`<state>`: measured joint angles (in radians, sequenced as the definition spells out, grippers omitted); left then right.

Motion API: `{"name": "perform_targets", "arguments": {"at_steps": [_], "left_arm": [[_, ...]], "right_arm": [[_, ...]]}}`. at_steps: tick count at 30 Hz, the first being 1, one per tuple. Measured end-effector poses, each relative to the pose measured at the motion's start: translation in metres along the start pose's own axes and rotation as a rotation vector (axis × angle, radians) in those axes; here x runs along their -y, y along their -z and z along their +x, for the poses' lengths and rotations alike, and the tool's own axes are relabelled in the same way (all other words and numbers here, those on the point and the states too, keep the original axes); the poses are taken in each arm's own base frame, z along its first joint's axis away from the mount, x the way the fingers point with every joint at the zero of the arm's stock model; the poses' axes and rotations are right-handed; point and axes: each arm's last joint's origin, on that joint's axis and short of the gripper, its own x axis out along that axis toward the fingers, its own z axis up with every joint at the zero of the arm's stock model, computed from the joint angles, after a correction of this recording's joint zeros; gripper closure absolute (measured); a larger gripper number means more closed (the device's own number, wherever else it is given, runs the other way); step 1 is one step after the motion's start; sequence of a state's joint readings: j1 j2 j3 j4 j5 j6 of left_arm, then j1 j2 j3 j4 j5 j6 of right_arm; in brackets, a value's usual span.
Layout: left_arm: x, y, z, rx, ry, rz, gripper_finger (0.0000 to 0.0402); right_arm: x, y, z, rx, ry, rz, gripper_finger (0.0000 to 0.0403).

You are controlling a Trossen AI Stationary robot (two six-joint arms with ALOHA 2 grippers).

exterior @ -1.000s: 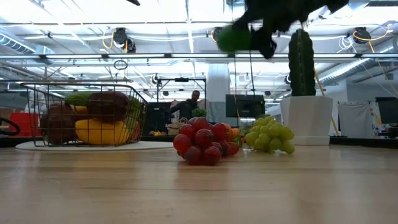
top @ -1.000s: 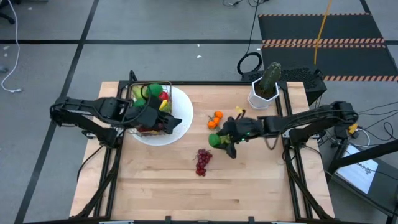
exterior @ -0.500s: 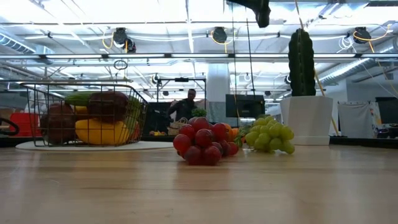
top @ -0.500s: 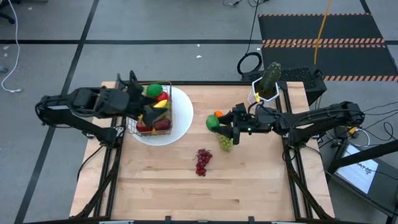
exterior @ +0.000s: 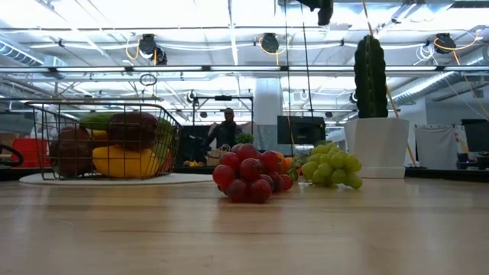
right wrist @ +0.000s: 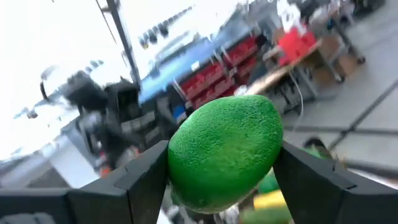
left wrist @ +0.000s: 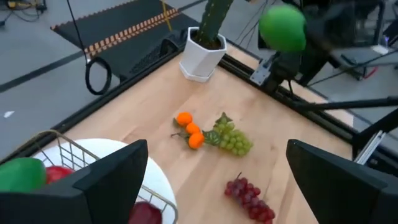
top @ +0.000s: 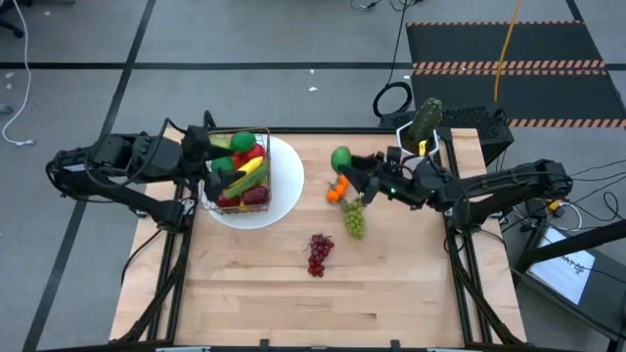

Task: Build produce basket
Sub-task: Put the green lime into the wire basket

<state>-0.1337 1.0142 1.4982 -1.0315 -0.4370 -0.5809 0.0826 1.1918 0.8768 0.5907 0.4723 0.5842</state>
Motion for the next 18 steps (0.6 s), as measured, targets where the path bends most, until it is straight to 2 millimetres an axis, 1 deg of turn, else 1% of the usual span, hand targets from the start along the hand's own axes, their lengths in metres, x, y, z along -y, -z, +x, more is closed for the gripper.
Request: {"name": "perform_targets", "arguments": {"at_steps": [3,7,9,11,14,18], "left_arm": [[-0.001,0.001,0.000,-0.009,-0.021,0.064,0.0021],[-0.001,0.000,0.002,0.010,-0.062,0.231,0.0021],[0.000,0.000,0.005,0.010,-0.072,0.249,0.0021],[0.001,0.000,0.005,0.016,-0.072,0.212,0.0021],[0.000,-0.001,0.005,0.020,-0.073,0.113,0.0021],[-0.001,0.000,0.003,0.019,-0.067,0.043,0.0021]], "right_arm": [[0.005,-0.006,0.006,0.058,0.003,-0.011,0.0143],[0.014,-0.011,0.014,0.079,-0.033,-0.037,0.0143],[0.016,-0.015,0.016,0.080,-0.072,-0.042,0.0143],[0.016,-0.019,0.017,0.089,-0.085,-0.052,0.0142],[0.010,-0.027,0.022,0.103,-0.099,-0.088,0.0142],[-0.006,-0.045,0.035,0.123,-0.126,-0.172,0.0142]]}}
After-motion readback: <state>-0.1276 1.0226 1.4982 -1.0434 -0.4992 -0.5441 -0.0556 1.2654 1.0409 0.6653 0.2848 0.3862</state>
